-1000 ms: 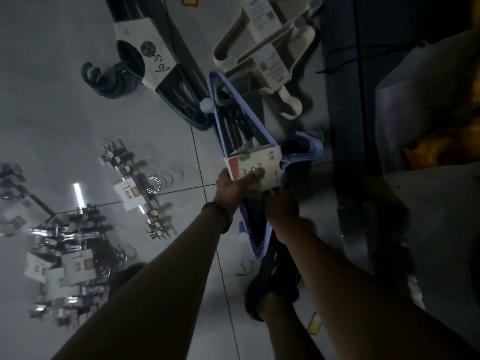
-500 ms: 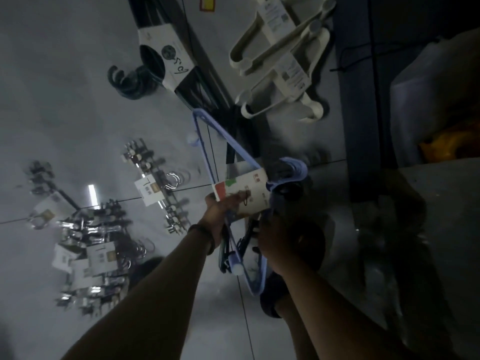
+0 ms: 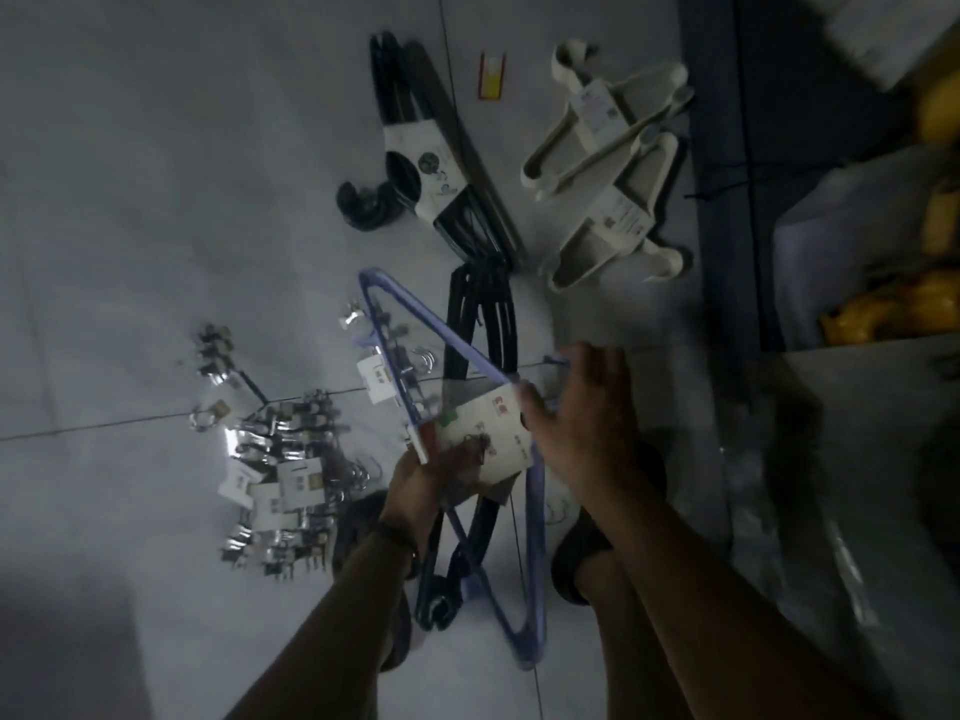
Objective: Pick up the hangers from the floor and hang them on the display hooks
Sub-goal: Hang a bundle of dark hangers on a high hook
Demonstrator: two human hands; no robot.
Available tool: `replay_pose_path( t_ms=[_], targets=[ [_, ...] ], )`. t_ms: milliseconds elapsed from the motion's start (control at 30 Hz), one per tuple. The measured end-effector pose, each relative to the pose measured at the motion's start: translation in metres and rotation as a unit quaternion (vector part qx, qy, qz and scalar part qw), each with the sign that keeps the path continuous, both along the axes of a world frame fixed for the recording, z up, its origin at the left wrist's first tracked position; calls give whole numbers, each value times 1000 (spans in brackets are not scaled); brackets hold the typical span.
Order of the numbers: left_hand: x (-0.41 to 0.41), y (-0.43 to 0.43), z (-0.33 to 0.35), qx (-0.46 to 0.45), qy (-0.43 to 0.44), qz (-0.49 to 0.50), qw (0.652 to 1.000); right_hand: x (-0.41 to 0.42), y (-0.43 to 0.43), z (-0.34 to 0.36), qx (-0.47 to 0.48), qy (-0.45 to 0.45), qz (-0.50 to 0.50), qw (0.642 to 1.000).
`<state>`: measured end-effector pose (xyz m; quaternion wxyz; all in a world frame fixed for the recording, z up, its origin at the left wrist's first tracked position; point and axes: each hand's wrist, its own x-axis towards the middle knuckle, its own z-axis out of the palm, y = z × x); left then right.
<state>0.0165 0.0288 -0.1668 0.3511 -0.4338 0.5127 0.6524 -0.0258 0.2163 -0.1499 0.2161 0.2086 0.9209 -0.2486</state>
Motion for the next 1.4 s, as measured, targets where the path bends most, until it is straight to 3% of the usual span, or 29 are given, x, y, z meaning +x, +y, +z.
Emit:
replay_pose_path(
  t_ms=[67,200,300,467,567,700,833,967,1133,1300,1400],
  targets=[
    [-9,4,38,2,44,17,999,-30,-15,34,42,-47,98,993],
    [-37,12,129,-55,114,-5,992,-80,-36,137,70,-34,192,978],
    [-60,15,213,-75,191,-44,978,-119,-38,232,-5,-13,173,985],
    [-92,7,372,-91,240,-66,964,-163,-13,396,22,-7,199,980],
    [-107,1,460,-80,261,-73,959,-160,6,509,10,51,192,980],
    [-115,-3,560,-93,364,-164,912,-117,16,645,85,139,171,972],
    [-116,0,640,-81,440,-211,869,-52,31,746,146,209,80,964],
    [-106,14,717,-8,507,-228,831,19,45,827,212,220,-44,951],
    [-70,48,825,156,571,-275,758,116,55,916,278,244,-136,919],
    [-25,92,925,257,572,-336,702,210,56,1014,357,336,-199,849],
    [28,130,983,276,613,-371,641,267,60,1061,413,358,-223,807]
  ],
)
